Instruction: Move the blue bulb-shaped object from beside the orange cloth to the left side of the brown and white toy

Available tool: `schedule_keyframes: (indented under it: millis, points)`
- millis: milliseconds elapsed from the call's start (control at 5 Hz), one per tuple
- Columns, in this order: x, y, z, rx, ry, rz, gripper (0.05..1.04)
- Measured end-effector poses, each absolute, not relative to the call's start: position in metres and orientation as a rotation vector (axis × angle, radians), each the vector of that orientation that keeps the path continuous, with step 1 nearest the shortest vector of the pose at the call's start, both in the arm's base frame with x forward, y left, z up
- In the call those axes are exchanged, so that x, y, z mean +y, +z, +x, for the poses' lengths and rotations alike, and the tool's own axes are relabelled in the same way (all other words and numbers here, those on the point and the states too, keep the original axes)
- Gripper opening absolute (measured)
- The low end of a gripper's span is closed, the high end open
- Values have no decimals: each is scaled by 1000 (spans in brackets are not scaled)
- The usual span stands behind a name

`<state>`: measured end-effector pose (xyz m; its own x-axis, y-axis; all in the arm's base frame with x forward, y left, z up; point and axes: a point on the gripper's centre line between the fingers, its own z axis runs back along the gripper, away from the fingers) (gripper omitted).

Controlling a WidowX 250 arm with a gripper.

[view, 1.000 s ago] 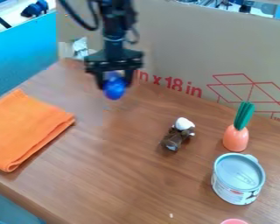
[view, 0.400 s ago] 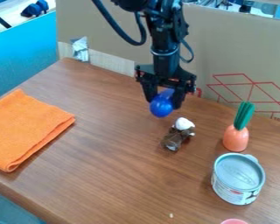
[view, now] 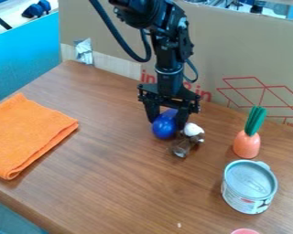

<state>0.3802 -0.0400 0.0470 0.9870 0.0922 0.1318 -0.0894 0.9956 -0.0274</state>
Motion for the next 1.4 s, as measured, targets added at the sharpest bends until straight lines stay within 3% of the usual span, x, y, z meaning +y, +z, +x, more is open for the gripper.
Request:
schedule_keyframes:
  millis: [400,600,800,1000,1400]
  points:
    - [-33,46,378,-118,111,-7,802]
    - [-32,47,378,-113,110,-13,848]
    - [-27,43,374,-97,126,-30,1019]
    - [-21,46,368,-94,157,-43,1010]
    - [-12,90,342,-177,166,-50,1007]
